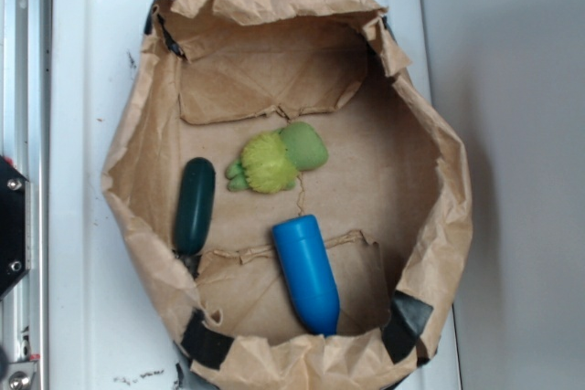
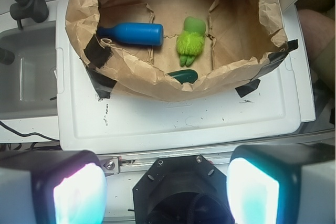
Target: Grab the blue bottle.
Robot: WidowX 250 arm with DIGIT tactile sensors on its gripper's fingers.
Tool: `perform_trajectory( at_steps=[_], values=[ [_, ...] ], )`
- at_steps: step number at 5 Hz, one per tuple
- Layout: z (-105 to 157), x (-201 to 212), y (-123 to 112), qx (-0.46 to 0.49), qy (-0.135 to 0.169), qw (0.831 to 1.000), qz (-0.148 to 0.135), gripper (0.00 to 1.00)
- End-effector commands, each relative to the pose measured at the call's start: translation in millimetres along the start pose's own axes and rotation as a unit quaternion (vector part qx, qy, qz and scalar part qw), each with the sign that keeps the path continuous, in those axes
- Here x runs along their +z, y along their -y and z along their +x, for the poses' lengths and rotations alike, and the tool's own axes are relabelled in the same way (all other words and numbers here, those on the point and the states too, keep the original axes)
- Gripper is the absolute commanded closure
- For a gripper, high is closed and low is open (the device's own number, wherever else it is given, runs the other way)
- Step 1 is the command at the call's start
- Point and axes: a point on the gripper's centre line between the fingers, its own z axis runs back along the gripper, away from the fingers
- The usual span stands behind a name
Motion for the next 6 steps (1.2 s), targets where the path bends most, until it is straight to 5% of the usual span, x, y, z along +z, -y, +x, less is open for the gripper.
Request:
perform_trajectory(
  at_steps=[1, 5, 6],
  values=[
    [0, 0, 0, 0.0, 0.0, 1.0, 0.0, 0.0],
    [110, -84, -7, 0.028, -0.025, 0.999, 0.035, 0.0],
    [110, -84, -7, 0.028, -0.025, 0.999, 0.035, 0.0]
  ],
)
